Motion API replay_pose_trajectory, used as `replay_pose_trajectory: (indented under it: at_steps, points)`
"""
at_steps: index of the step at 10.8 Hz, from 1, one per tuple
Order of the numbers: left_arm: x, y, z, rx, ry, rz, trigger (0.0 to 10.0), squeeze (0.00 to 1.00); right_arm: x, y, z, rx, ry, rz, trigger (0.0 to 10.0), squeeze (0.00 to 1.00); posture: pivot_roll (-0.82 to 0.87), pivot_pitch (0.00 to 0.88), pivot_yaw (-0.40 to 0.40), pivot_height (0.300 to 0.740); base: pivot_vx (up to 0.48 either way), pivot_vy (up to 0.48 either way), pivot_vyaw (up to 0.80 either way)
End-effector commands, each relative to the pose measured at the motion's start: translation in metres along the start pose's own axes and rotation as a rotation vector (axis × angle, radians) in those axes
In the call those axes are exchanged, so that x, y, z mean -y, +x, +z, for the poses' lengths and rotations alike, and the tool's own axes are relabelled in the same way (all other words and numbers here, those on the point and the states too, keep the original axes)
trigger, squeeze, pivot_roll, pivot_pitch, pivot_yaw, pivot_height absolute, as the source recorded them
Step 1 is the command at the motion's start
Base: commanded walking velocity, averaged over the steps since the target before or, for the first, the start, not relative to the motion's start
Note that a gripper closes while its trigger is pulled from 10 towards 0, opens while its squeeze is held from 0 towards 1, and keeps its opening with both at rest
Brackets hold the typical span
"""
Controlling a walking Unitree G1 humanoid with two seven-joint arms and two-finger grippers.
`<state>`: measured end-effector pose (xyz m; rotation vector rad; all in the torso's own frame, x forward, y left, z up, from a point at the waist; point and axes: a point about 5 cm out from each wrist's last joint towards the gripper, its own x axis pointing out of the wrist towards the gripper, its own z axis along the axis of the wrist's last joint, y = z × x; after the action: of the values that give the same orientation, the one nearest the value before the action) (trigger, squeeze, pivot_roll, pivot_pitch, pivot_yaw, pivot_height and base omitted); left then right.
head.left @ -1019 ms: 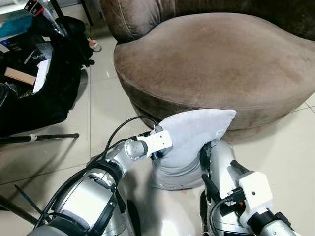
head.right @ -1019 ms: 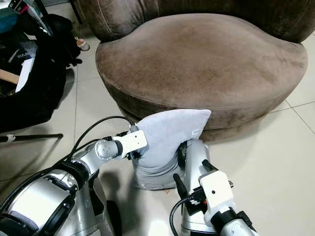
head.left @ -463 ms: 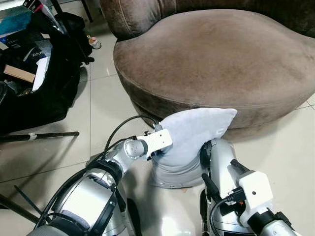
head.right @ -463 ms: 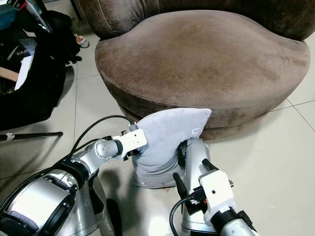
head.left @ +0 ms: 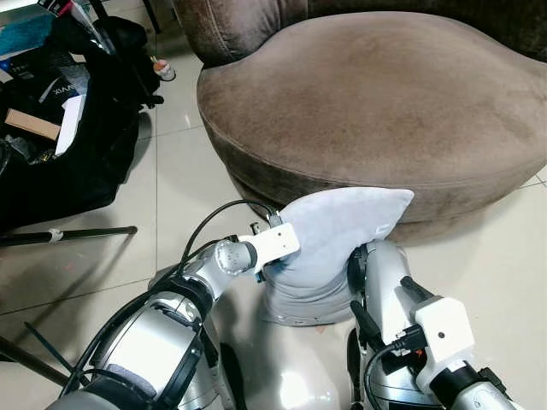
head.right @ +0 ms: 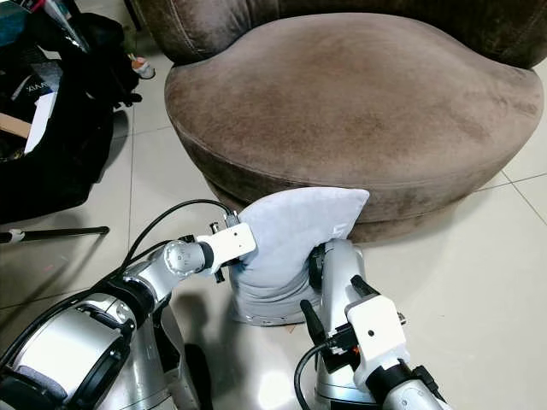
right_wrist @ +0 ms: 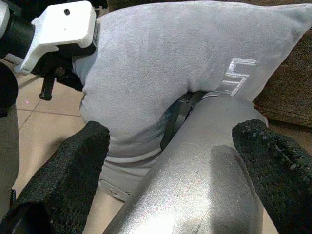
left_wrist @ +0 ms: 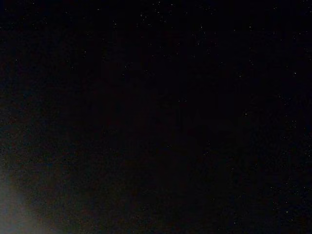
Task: Move the pillow to the sofa from floor
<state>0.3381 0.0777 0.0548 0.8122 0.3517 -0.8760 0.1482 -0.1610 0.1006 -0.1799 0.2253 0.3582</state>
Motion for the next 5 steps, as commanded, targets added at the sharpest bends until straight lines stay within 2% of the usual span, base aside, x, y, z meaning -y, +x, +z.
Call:
replay_pose_trajectory:
  at_steps: [1,5]
  points:
    - [0.0101,0.0035,0.0013,0.005,-0.034,-0.044,0.0,0.0,-0.0044,-0.0004,-0.0218,-0.112,0.033,0.007,10.0,0.0,-0.43,0.242,0.191,0.356,0.0,0.0,0.0]
    - [0.0059,0.0022,0.0009,0.01,-0.056,-0.026,0.0,0.0,-0.0033,0.0026,-0.0219,-0.104,0.028,0.013,10.0,0.0,-0.43,0.225,0.185,0.356,0.0,0.0,0.0]
